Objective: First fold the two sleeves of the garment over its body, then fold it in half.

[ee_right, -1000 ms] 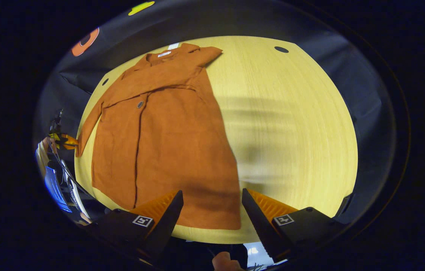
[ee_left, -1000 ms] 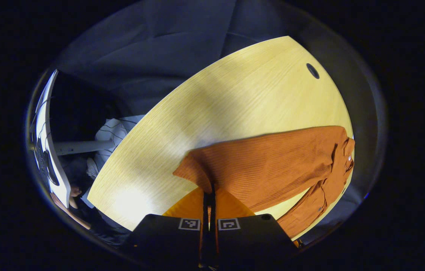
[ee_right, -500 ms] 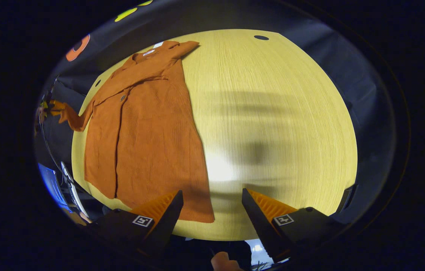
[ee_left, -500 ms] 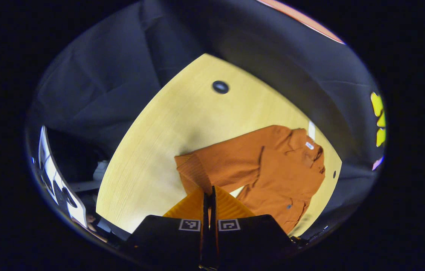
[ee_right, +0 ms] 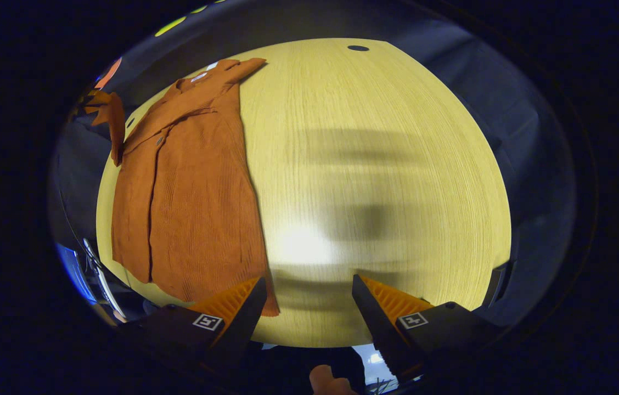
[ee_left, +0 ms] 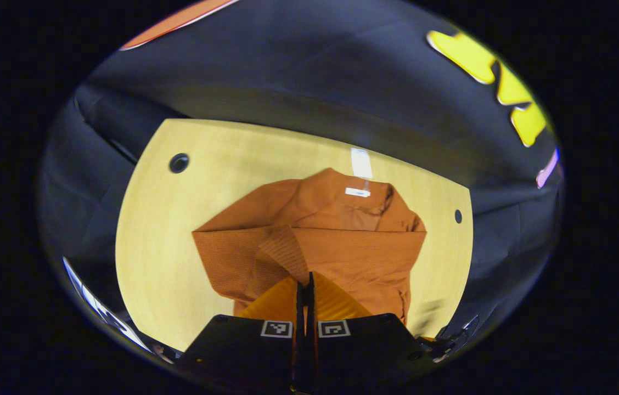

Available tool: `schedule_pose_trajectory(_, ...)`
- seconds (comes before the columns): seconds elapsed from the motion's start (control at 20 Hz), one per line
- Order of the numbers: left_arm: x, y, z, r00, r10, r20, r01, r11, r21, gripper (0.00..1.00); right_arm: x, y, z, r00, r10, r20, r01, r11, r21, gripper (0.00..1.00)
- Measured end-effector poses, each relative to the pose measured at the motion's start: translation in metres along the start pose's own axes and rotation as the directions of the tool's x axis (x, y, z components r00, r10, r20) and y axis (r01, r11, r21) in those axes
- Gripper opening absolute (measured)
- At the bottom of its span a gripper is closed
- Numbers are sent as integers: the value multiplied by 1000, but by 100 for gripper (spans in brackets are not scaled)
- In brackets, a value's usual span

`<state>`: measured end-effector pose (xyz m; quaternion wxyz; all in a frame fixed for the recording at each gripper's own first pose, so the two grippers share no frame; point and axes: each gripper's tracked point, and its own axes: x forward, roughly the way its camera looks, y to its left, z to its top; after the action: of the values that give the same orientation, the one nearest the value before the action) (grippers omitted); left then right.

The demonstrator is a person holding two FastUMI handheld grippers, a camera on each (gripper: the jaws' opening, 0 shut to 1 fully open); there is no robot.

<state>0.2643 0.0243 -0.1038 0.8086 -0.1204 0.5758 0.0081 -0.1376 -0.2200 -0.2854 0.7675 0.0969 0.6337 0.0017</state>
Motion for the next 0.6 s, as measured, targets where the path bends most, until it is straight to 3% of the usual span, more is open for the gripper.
schedule_pose_trajectory(0.25,54,-80,18,996,4,-90,5,995,97,3,-4,-21,-19,1000,19,-3,-19,998,57,100)
schedule_pose_trajectory(0.3,65,-80,-4,995,2,-100,8,995,99,3,-5,-24,-23,1000,29,6,-30,997,78,98)
schedule_pose_trajectory(0.6,114,-151,4,990,-39,-132,52,994,94,3,-19,-30,-23,997,41,68,-51,987,150,98)
